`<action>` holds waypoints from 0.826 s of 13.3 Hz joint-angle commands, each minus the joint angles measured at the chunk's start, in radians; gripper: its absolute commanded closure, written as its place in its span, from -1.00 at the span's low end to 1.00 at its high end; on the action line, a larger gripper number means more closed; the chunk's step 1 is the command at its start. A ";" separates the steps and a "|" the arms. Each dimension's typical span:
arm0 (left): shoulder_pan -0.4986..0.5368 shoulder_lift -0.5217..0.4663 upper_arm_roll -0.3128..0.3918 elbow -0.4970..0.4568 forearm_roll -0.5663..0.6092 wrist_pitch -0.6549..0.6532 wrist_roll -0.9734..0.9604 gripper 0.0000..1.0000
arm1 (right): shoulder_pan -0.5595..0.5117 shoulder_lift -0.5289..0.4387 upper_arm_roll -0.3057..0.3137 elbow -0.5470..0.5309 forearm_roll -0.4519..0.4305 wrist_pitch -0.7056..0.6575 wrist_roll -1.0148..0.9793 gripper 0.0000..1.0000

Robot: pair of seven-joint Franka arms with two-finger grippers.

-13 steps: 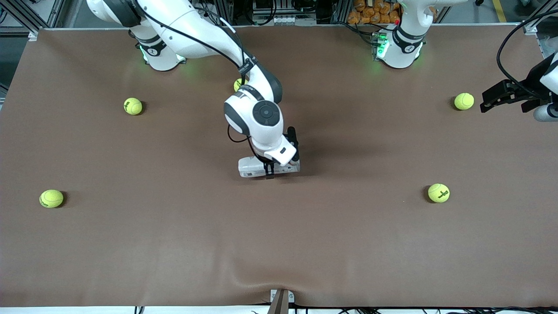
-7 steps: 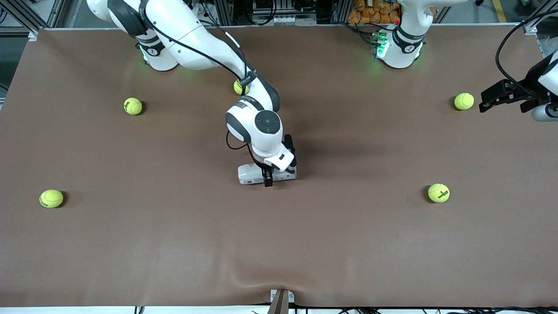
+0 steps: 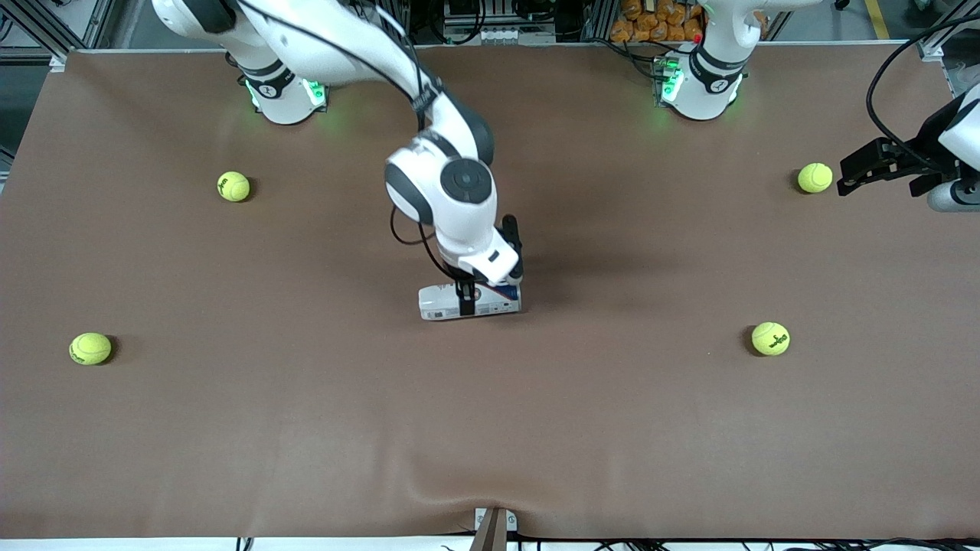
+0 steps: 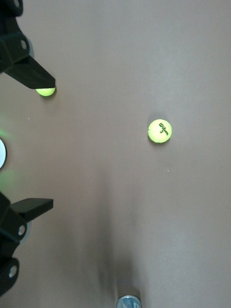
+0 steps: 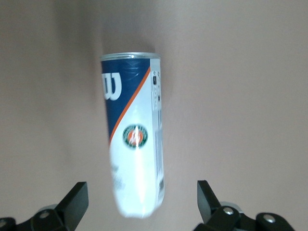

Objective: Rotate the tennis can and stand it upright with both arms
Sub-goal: 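Lower the can onto the table and open the right gripper, then withdraw the right gripper while the left gripper reaches toward the can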

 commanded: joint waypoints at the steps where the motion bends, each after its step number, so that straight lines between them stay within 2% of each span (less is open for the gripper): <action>1: 0.009 -0.010 -0.002 0.001 -0.018 -0.017 -0.005 -1.00 | -0.085 -0.097 0.006 -0.040 0.029 -0.067 0.104 -1.00; 4: 0.012 -0.007 0.001 0.001 -0.058 -0.018 -0.005 -1.00 | -0.229 -0.155 0.007 -0.043 0.032 -0.158 0.217 -1.00; 6: 0.012 -0.001 0.002 -0.002 -0.101 -0.018 -0.004 -1.00 | -0.320 -0.201 0.003 -0.049 0.032 -0.222 0.225 -1.00; 9: 0.012 0.027 0.002 -0.021 -0.227 -0.022 0.008 -1.00 | -0.417 -0.284 -0.043 -0.075 0.037 -0.284 0.226 -1.00; 11: 0.020 0.042 0.005 -0.083 -0.366 -0.009 0.013 -1.00 | -0.463 -0.330 -0.089 -0.075 0.052 -0.336 0.226 -1.00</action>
